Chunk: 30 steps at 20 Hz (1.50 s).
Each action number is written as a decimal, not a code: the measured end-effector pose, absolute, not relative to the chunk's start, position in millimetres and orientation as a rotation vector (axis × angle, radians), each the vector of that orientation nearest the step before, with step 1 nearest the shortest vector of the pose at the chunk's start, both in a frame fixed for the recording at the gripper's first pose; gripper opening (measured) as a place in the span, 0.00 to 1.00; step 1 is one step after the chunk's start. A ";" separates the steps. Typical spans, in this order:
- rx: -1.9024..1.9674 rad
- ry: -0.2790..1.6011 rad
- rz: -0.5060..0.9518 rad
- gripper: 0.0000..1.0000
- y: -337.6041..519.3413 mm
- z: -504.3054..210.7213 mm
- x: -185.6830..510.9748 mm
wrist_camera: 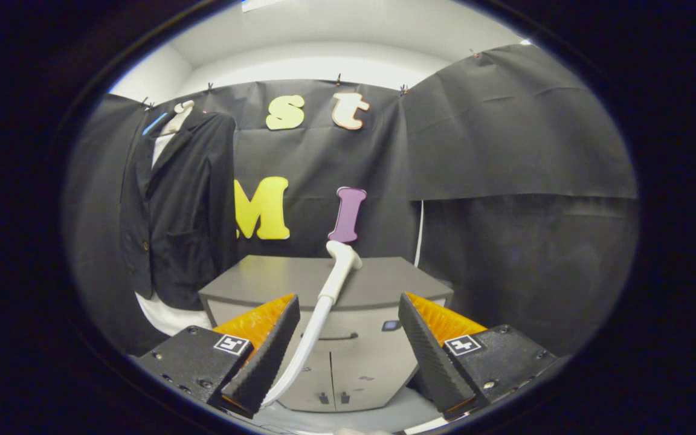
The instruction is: Iron the clothes twice with a garment steamer, once on the left side and once on the right side.
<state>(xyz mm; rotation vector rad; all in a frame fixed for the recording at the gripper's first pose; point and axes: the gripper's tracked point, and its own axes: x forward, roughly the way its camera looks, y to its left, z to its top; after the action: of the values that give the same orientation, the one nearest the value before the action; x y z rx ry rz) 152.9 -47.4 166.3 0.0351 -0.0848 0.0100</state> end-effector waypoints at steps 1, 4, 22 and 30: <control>0.044 -0.085 0.030 1.00 -50.2 176.8 168.8; 0.066 -0.073 0.062 1.00 -61.9 203.3 223.0; 0.279 0.428 0.252 0.86 -40.0 149.7 430.1; 0.440 0.532 0.308 0.55 -24.7 135.3 433.6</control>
<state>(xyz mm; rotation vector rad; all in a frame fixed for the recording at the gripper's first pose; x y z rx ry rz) 433.6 -24.7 135.3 0.4396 0.5322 0.3083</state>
